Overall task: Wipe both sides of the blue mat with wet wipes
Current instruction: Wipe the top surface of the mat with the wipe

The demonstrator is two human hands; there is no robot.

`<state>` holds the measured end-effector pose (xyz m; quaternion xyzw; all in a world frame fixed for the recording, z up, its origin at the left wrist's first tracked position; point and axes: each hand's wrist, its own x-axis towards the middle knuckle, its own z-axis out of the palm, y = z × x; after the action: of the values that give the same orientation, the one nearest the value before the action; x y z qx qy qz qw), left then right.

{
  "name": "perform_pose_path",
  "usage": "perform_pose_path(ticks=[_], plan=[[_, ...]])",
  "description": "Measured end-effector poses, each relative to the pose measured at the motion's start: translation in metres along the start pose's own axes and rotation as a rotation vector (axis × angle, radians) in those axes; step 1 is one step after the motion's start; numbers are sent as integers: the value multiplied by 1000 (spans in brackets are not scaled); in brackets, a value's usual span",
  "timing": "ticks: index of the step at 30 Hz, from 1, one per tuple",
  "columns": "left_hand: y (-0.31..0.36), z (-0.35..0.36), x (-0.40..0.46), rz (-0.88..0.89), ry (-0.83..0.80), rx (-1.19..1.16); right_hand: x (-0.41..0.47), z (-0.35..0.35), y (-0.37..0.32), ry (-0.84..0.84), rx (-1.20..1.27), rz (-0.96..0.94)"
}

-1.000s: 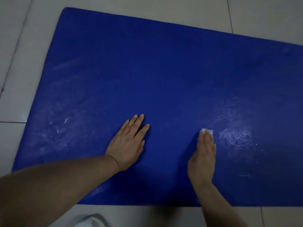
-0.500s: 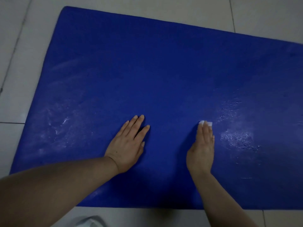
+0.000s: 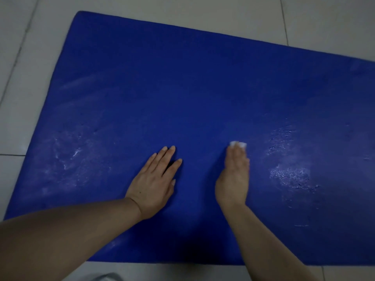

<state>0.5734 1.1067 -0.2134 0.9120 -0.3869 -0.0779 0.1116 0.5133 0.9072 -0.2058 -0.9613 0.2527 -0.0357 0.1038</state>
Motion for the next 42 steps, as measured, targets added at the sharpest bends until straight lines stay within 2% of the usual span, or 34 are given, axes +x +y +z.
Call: perform_pose_path(ticks=[2,4,6,8,10,12,15,17,18,21,23,24,27,29,31,34,36,37,40,41,42], plan=[[0,0,0,-7,5,-18,-11,7,-14,-56,53,-214],[1,-1,1,-13,10,-35,-7,5,-6,-105,94,-272],[1,-2,1,-19,14,-43,9,-3,20,-59,43,-134],[2,-2,2,-25,21,-47,29,-12,44,-16,58,104],[3,-1,2,-21,19,-48,44,-14,49,-6,31,187],[3,-1,2,-21,17,-42,46,-14,28,-1,19,99],[4,-3,3,-30,14,-52,27,0,-8,-60,30,-215],[5,-5,4,-34,16,-74,25,3,-11,-113,92,-278],[6,-5,5,-35,20,-89,30,0,-5,-72,82,-232],[6,-7,16,-47,43,-120,47,-5,22,-13,80,85],[5,-9,32,-54,55,-104,51,-4,15,31,94,151],[4,-11,43,-62,61,-91,47,-3,2,33,57,97],[4,-19,83,-94,83,-54,32,12,-26,-14,60,-228],[5,-25,107,-133,83,-26,40,10,-24,-59,99,-319],[4,-26,120,-169,57,-30,58,3,-5,-19,68,-246],[0,-19,122,-185,59,-51,90,-5,24,-12,34,54],[-2,-17,121,-180,90,-88,106,-5,17,28,32,154],[-3,-17,120,-183,104,-118,107,-4,4,43,19,107],[-4,-19,118,-192,129,-178,97,9,-21,-55,66,-278],[-5,-19,118,-191,132,-185,98,9,-19,-81,77,-338],[-5,-19,118,-191,138,-188,105,5,-11,-59,54,-316]])
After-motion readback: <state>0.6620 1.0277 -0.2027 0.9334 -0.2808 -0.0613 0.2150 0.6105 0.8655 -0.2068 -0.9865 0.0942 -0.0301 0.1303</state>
